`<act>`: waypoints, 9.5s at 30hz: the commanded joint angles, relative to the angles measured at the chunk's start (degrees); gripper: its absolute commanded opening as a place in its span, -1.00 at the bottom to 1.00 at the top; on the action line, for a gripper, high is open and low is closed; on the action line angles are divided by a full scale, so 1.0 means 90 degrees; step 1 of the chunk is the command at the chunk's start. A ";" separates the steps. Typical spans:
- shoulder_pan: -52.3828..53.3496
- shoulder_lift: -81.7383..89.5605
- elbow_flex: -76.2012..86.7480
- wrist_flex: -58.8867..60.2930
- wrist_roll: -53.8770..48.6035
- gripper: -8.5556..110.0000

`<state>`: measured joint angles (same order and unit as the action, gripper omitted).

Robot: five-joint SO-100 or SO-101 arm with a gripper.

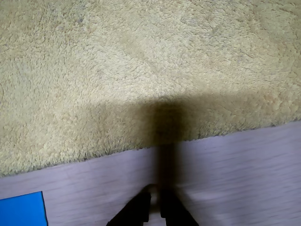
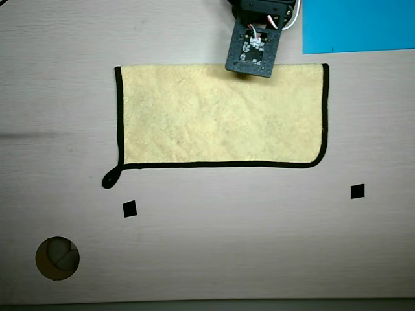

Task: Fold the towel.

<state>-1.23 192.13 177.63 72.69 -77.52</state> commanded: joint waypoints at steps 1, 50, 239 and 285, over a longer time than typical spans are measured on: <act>0.0020 0.0010 0.0264 0.0029 -0.0098 -0.85; 0.0020 0.0010 0.0264 0.0029 -0.0098 -0.85; -0.1563 -0.6006 -0.5498 -0.2148 0.2080 -0.86; -0.2002 -0.6152 -0.6465 0.1074 0.5371 -0.64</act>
<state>-24.61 134.56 116.81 85.43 -29.79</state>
